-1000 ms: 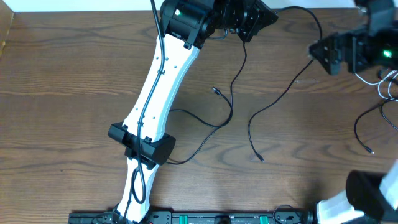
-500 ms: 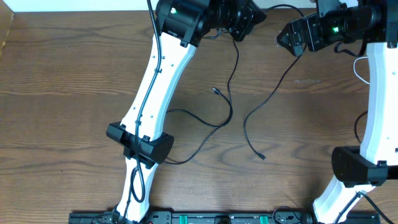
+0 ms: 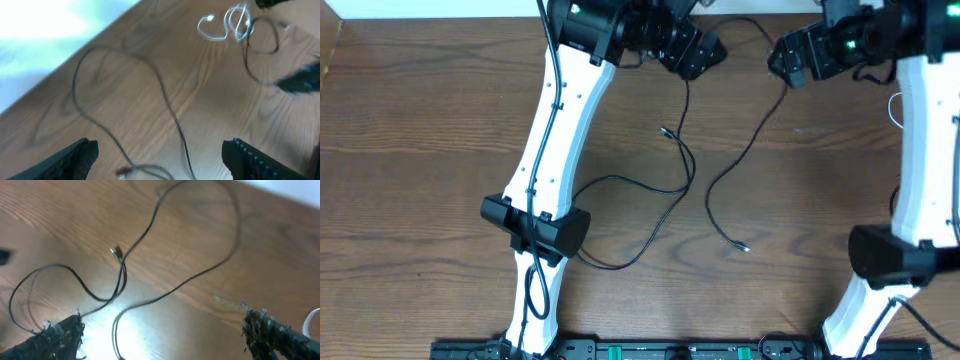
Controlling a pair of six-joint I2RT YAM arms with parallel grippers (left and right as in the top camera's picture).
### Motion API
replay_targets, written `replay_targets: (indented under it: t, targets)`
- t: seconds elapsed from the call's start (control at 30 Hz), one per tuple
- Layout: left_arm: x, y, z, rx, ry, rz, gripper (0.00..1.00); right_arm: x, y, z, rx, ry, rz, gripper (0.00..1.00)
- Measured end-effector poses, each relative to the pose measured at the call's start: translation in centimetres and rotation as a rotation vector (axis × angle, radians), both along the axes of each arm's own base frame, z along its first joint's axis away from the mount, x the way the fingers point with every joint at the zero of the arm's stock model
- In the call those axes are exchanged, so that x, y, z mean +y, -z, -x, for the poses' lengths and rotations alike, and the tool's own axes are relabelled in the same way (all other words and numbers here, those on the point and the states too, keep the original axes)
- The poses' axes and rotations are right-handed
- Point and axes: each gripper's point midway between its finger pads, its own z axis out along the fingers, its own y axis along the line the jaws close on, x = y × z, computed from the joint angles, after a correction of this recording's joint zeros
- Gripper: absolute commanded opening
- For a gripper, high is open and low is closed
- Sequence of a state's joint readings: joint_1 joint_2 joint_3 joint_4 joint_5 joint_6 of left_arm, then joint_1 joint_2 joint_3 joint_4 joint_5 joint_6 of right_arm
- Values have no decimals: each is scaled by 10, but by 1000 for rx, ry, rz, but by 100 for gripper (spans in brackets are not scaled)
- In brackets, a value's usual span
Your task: Untangle cables
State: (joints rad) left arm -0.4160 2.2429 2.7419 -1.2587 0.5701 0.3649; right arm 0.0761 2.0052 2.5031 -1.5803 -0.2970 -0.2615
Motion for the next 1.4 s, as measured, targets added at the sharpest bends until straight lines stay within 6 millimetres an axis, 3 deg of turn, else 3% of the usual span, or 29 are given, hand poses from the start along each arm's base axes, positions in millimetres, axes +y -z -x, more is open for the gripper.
replay_targets:
  t: [0.23, 0.3, 0.53, 0.67, 0.87, 0.97, 1.13, 1.3, 1.4]
  targets:
    - [22, 25, 13, 50, -1, -145, 85, 21, 64, -20, 162, -37, -4, 99]
    - [26, 27, 13, 53, -4, -162, 84, 27, 72, -21, 180, -50, -3, 99]
    - [56, 45, 29, 170, -22, -236, 74, 29, 68, -38, 110, -41, 4, 99]
    - [56, 62, 31, 223, -6, -262, 72, 21, 66, -47, 78, -20, 8, 99]
    - [50, 124, 16, 347, 8, -313, 72, 10, 65, -53, 63, 14, 13, 99]
    - [49, 140, 13, 376, 11, -324, 62, 9, 63, -55, 53, 23, 11, 99]
    - [42, 162, 10, 420, 7, -336, 55, 9, 39, -60, -33, 31, -1, 99]
    - [20, 210, -14, 416, -79, -375, 56, 4, -14, -42, -152, 60, -10, 99]
    - [8, 228, -21, 411, -119, -390, 56, 1, -45, -27, -218, 76, -18, 99]
